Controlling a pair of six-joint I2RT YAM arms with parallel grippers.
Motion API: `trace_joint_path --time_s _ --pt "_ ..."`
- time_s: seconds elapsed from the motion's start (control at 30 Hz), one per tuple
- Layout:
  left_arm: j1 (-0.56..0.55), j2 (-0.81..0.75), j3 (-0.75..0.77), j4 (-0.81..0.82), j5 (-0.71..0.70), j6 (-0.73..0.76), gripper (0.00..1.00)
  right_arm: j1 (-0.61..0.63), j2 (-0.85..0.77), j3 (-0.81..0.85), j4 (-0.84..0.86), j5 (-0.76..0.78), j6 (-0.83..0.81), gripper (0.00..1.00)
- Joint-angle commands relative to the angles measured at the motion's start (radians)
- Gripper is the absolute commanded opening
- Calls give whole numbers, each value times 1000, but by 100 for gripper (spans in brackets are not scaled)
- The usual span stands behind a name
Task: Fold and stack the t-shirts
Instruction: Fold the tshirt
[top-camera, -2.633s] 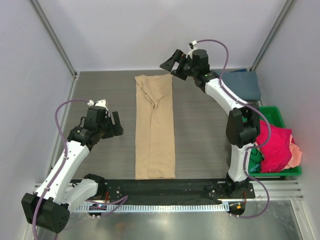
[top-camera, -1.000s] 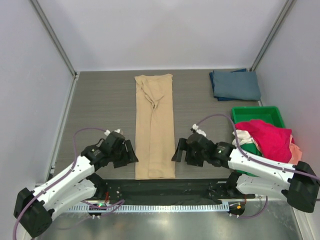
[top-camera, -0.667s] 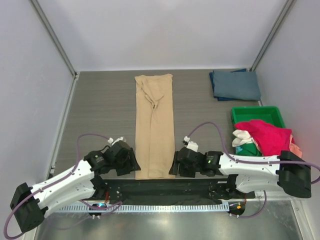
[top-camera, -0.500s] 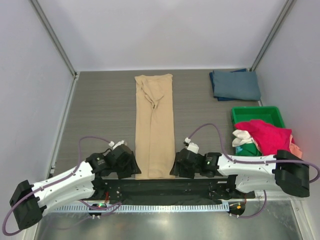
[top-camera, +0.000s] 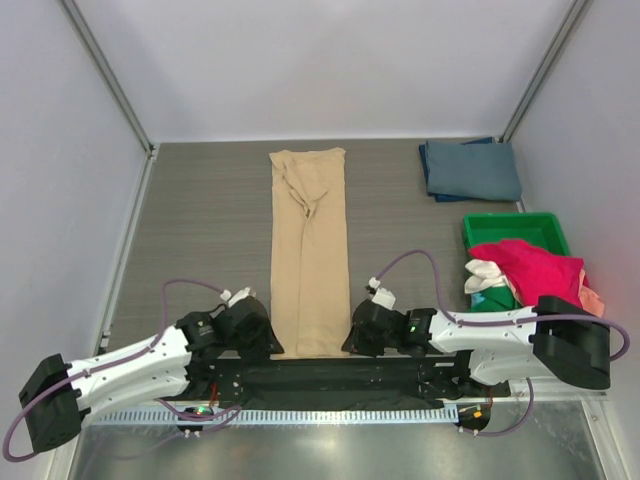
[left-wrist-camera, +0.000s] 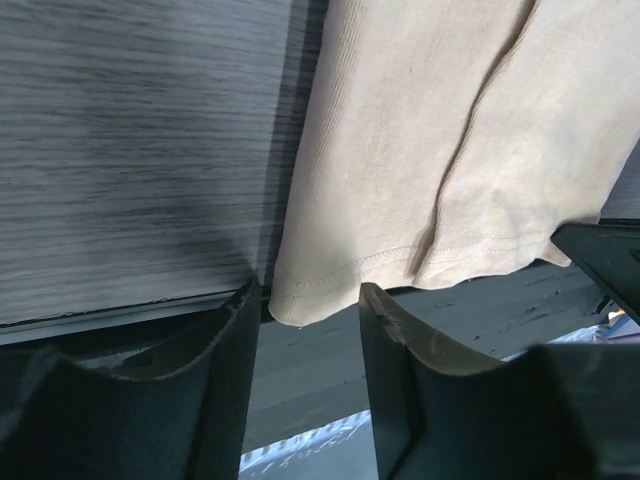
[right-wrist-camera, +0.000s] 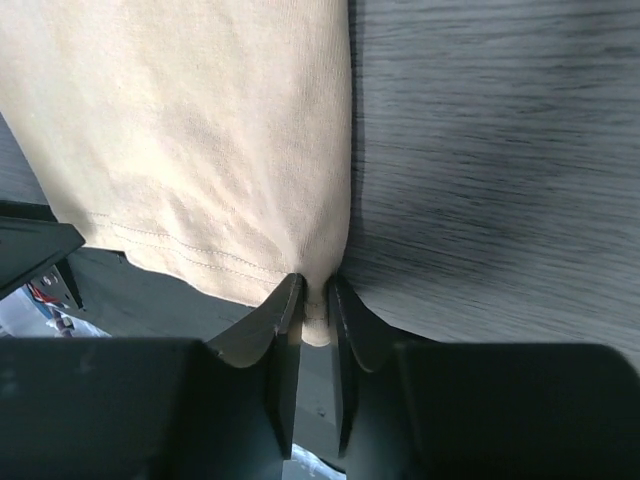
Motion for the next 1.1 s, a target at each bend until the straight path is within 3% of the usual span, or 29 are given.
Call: trace_joint_path --time_s 0.0,0.1,0.13,0.23,0.47,0.73,0.93,1.07 --pt "-11 0 -18 42 -32 -26 42 8 15 -25 10 34 1 20" --pt "-15 -9 -21 54 -54 -26 26 8 5 -31 11 34 1 9" --pt "-15 -16 -17 56 -74 -20 14 6 3 -33 10 35 3 2" --pt "-21 -33 11 50 -97 -4 0 12 -20 -39 -7 43 9 1" --pt "-51 -55 107 -39 -124 2 0 104 -86 61 -196 155 34 1" --pt "-51 -9 320 -197 -279 120 0 106 -121 255 -395 336 -55 1" --pt "-47 123 512 -246 -359 213 0 17 -100 406 -464 381 -181 1" --pt "-12 213 620 -269 -399 307 0 -113 -92 478 -467 351 -297 1"
